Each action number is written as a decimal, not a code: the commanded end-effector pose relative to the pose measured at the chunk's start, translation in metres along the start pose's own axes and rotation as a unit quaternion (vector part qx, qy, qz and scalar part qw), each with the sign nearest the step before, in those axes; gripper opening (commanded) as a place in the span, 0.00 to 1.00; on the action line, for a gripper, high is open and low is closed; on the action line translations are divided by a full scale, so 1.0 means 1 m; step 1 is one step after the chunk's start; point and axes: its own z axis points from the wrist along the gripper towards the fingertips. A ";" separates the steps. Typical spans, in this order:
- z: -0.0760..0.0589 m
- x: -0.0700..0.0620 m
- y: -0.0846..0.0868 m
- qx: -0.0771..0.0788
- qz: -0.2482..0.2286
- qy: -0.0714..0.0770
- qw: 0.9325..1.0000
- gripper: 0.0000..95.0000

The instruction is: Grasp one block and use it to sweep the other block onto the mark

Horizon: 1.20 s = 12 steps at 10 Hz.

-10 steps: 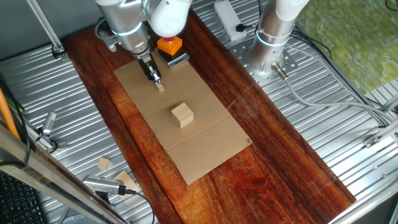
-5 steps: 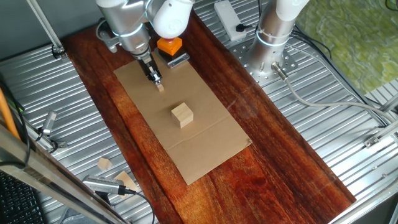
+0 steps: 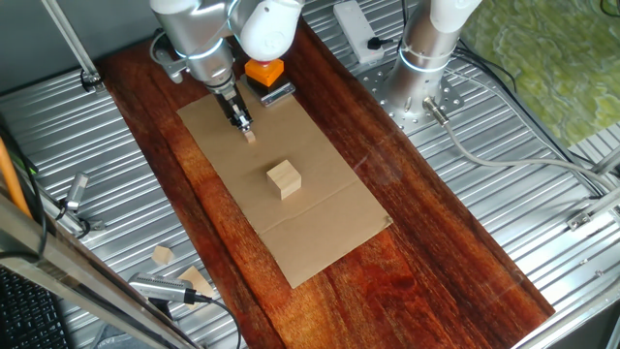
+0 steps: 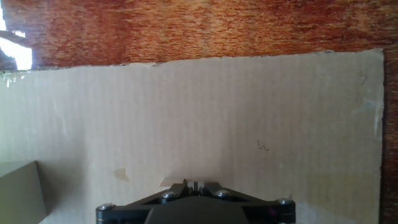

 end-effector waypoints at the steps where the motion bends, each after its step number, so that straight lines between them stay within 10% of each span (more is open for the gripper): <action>1: 0.000 0.000 0.000 0.000 -0.001 -0.005 1.000 0.00; 12: 0.003 0.003 0.002 -0.003 -0.001 -0.013 1.000 0.00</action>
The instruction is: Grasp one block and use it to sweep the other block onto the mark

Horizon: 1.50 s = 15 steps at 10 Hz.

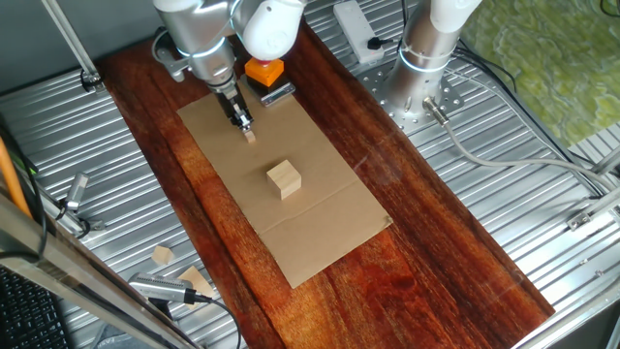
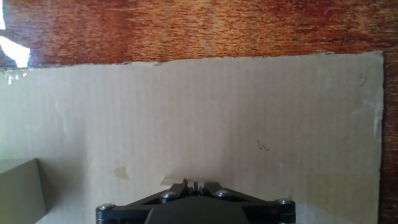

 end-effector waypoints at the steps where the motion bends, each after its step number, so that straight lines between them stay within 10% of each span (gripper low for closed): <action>1: 0.001 0.002 0.001 0.001 0.002 -0.001 1.000 0.00; 15: 0.001 -0.003 0.039 0.001 0.026 -0.001 1.000 0.00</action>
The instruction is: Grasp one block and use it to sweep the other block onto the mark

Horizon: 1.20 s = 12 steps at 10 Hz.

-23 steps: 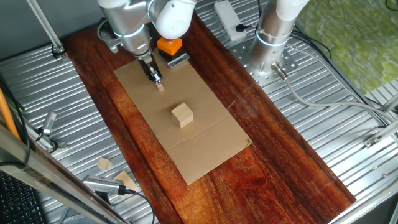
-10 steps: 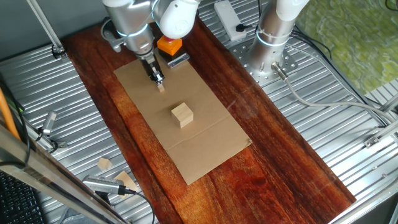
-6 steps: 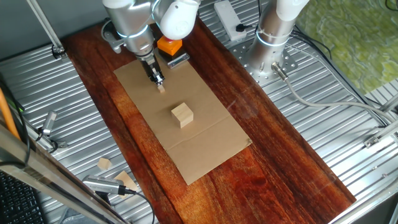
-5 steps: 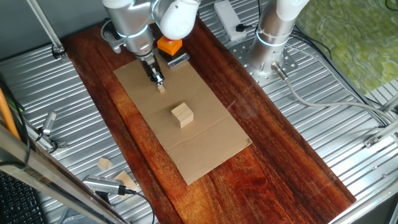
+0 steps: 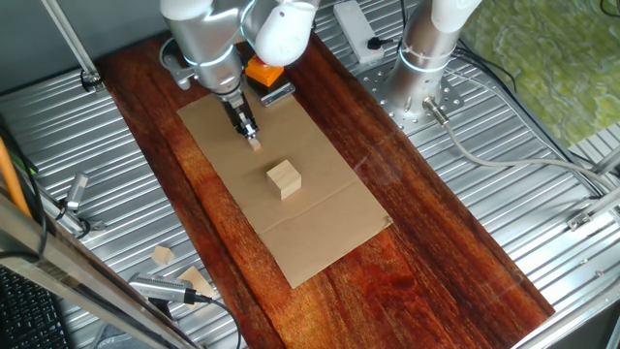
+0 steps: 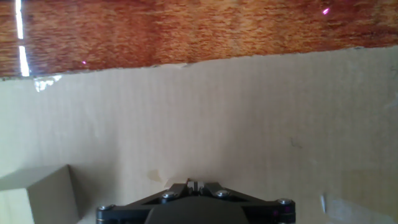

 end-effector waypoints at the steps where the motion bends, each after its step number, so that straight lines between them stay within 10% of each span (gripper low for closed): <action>1: 0.003 0.001 0.009 0.005 0.009 -0.003 1.000 0.00; 12: 0.015 -0.002 0.074 0.013 0.051 -0.001 0.999 0.00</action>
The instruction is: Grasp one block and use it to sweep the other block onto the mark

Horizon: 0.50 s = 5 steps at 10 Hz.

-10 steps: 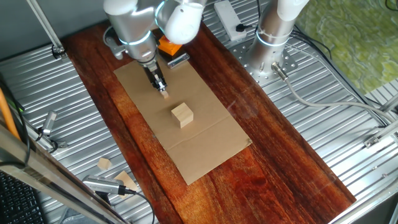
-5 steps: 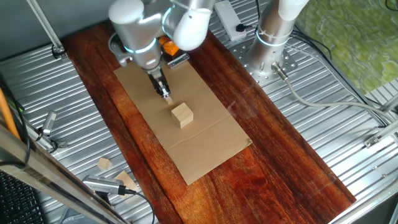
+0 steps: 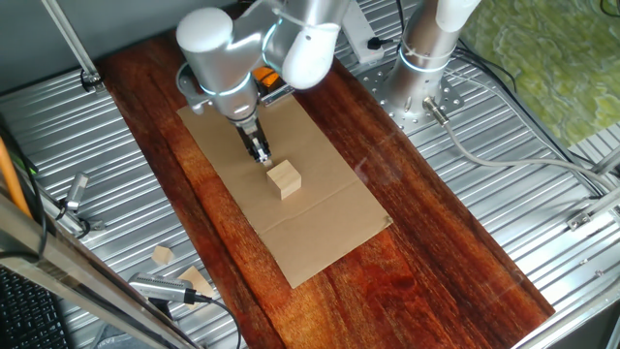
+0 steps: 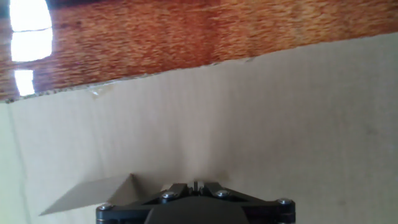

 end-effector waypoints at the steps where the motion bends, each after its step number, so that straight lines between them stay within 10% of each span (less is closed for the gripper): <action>1: 0.002 0.000 0.005 0.000 0.005 -0.001 1.000 0.00; 5: 0.001 0.001 0.020 -0.001 0.018 0.001 1.000 0.00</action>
